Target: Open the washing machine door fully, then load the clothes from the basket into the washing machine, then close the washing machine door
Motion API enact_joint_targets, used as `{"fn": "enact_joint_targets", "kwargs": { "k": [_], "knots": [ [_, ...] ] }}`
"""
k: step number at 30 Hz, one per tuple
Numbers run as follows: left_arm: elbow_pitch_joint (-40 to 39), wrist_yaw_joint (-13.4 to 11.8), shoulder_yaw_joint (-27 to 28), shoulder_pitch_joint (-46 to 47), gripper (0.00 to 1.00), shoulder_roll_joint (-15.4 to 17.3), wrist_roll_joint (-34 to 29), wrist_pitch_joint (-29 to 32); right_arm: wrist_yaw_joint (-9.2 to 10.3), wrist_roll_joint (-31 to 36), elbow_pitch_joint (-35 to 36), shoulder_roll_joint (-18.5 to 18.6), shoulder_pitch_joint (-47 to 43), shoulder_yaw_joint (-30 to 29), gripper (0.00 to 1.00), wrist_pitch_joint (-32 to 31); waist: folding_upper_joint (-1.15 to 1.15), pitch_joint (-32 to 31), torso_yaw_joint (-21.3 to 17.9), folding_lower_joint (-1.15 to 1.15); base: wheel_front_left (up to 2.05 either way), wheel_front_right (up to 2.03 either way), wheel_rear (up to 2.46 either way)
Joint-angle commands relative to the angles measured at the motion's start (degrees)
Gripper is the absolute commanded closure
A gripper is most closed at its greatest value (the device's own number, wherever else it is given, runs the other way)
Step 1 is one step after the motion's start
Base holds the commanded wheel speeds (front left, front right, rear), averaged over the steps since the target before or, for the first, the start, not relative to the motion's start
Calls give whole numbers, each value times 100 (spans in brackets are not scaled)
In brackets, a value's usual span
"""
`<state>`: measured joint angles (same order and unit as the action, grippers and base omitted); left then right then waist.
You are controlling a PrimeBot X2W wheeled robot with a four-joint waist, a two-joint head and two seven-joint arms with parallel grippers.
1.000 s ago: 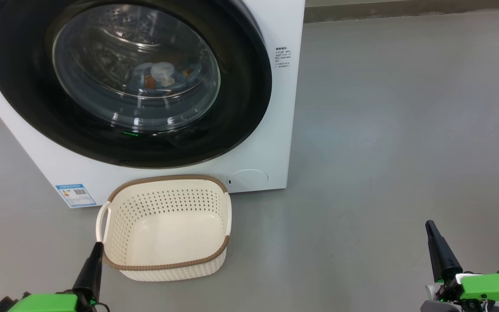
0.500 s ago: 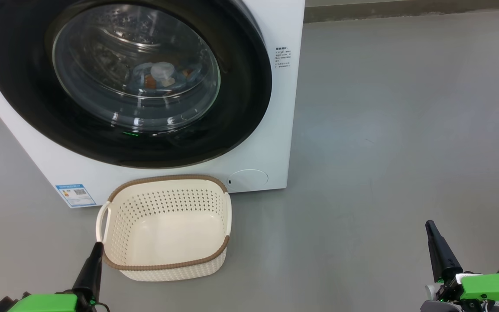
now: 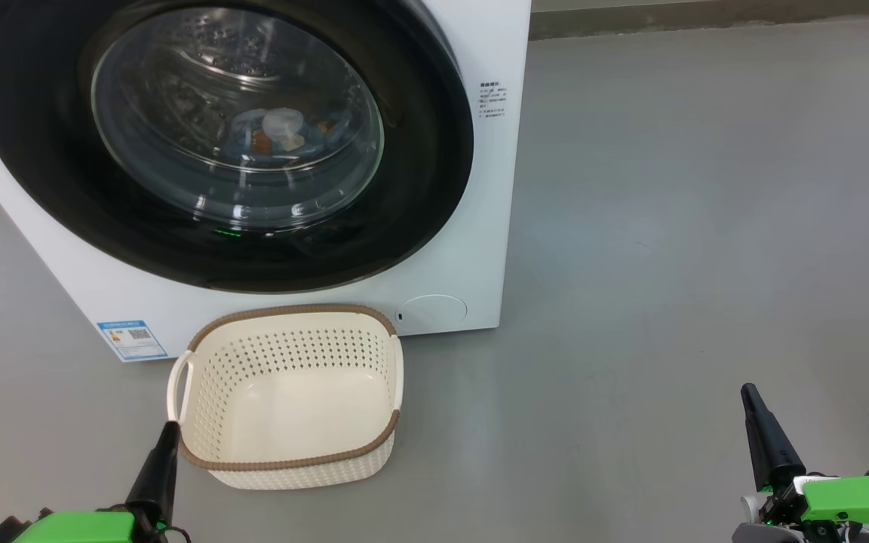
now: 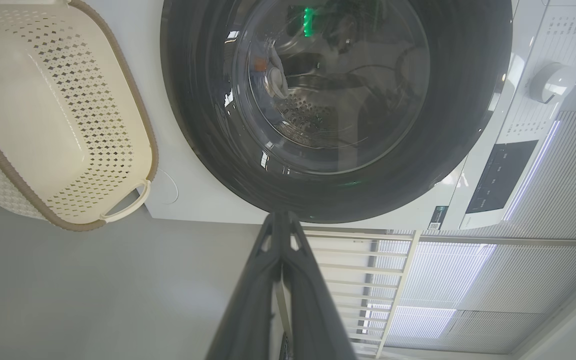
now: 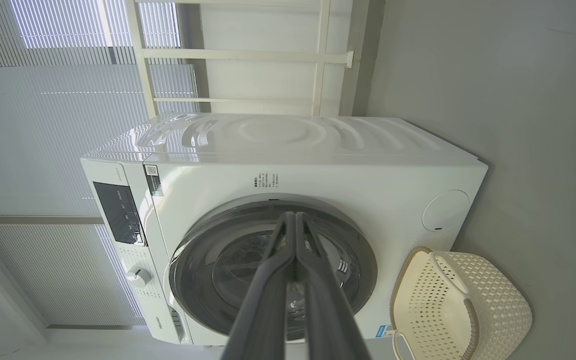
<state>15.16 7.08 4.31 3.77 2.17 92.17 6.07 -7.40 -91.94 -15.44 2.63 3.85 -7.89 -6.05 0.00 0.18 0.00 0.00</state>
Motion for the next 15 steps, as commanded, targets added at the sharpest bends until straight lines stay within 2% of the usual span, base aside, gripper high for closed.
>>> {"fn": "enact_joint_targets", "kwargs": {
  "k": [1,15],
  "knots": [
    [-111,41,202,241,100,88,15,27,-9,-23,142,25,233,138,100,-44,0,0,0,0,0,0,0],
    [-111,41,207,241,100,85,11,31,-9,-23,142,25,233,138,100,-44,0,0,0,0,0,0,0]
  ]
}}
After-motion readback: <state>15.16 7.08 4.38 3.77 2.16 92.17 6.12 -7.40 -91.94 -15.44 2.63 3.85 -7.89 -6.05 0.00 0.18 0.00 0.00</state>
